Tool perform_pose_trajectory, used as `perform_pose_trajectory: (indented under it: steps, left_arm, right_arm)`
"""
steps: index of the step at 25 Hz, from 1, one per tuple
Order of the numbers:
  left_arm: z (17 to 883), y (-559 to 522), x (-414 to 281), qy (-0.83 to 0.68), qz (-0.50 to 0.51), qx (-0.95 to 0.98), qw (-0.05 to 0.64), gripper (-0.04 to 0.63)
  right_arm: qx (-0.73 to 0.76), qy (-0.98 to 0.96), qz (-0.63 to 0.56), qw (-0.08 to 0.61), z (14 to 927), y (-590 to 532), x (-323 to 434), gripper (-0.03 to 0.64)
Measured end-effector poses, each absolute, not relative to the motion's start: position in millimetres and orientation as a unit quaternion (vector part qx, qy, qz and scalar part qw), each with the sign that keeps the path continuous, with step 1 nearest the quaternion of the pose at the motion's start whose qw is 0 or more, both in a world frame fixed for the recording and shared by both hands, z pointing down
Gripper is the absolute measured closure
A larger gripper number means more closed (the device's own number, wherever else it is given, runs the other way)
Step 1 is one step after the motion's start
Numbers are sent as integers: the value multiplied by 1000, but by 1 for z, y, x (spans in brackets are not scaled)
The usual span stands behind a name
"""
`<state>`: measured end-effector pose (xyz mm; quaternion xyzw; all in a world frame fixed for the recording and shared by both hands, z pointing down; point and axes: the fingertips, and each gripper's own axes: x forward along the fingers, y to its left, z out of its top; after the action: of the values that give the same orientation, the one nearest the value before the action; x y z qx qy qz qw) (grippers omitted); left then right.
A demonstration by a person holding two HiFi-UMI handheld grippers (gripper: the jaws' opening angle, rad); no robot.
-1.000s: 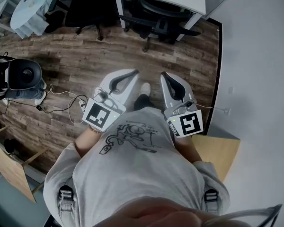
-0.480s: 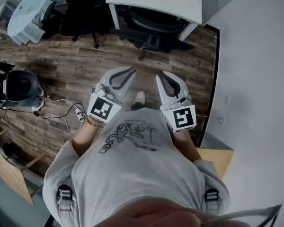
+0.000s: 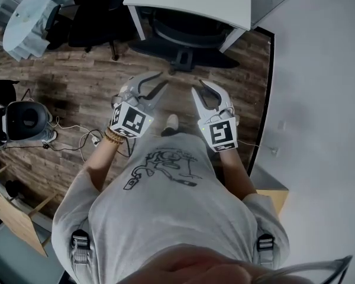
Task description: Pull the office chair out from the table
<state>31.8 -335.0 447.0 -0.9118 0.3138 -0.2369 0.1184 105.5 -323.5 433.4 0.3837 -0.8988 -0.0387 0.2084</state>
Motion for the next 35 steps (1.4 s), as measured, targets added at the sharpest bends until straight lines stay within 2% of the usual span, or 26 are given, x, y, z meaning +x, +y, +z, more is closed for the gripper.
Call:
perform_pose_trajectory:
  steps: [6, 12, 17, 24, 29, 33, 34, 35]
  left_arm:
    - [504, -379, 34, 285, -334, -881, 176, 448]
    - [555, -416, 31, 257, -394, -862, 187, 437]
    - [595, -440, 29, 235, -440, -844, 198, 394]
    - [642, -460, 23, 179, -510, -806, 243, 360]
    - [667, -469, 23, 152, -538, -791, 248, 339]
    - [674, -471, 24, 144, -541, -789, 251, 356]
    - [676, -470, 25, 141, -544, -788, 253, 374]
    - [678, -469, 25, 137, -547, -785, 257, 435]
  right_arm:
    - [371, -890, -53, 259, 475, -364, 121, 500]
    - [348, -872, -82, 335, 535, -401, 135, 480]
    - [318, -865, -87, 377, 581, -427, 144, 462]
    - [283, -853, -82, 431, 629, -446, 150, 409]
    - [263, -837, -96, 471, 652, -458, 155, 365]
    - [254, -825, -114, 492, 659, -463, 156, 379]
    - [247, -822, -118, 499, 662, -462, 157, 402]
    - [240, -820, -122, 505, 665, -460, 157, 471]
